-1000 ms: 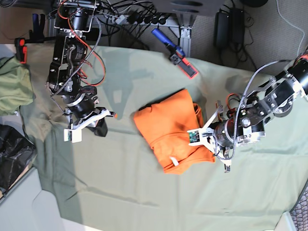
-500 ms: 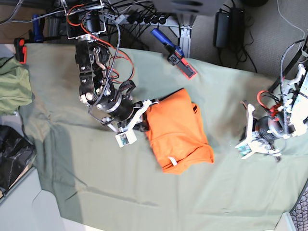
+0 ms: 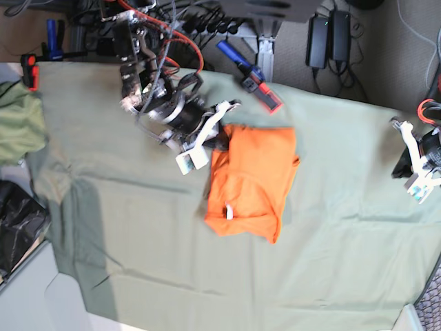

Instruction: Fold the T-shirt properly

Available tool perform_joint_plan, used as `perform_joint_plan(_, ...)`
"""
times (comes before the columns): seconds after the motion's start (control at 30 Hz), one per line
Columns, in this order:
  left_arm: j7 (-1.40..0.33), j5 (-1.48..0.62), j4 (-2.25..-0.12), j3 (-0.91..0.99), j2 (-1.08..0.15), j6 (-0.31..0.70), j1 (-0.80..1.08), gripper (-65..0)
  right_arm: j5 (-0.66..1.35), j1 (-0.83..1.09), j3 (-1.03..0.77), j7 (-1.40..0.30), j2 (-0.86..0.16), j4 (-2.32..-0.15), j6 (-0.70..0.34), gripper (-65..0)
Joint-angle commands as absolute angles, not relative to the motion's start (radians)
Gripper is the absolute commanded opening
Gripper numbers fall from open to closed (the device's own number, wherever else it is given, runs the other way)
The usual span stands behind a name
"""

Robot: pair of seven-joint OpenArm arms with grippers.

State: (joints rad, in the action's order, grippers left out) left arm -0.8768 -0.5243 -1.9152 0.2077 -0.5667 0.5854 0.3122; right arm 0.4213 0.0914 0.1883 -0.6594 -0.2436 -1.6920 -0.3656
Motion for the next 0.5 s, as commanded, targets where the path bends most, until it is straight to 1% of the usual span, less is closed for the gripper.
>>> perform_joint_plan(0.0, -0.861, -0.543, -1.943, 0.234, -0.580, 0.599, 0.316, -65.0, 0.432, 0.078, 0.185, -0.645, -0.247, -1.721, -0.479, -65.0)
perform_joint_plan(0.1, -0.867, -0.551, -1.958, 0.263, -0.579, 0.599, 0.367, -65.0, 0.401, 0.078, 0.173, -0.685, -0.248, -1.736, -0.479, -65.0)
perform_joint_plan(0.23, -0.869, -0.574, -1.966, 0.302, -0.579, 0.600, 0.441, -65.0, 0.414, 0.083, 0.101, -0.724, -0.257, -1.739, -0.478, -65.0)
perform_joint_plan(0.4, -0.878, -0.645, -1.980, 0.315, -0.579, 0.672, 0.554, -65.0, 0.488, 0.154, -0.004, -0.738, -0.325, -1.783, -0.479, -65.0)
perform_joint_plan(0.47, -0.884, -0.655, -1.980, 0.315, -0.578, 0.672, 0.601, -65.0, 0.511, 0.205, -0.024, -0.756, -0.360, -1.832, -0.479, -65.0)
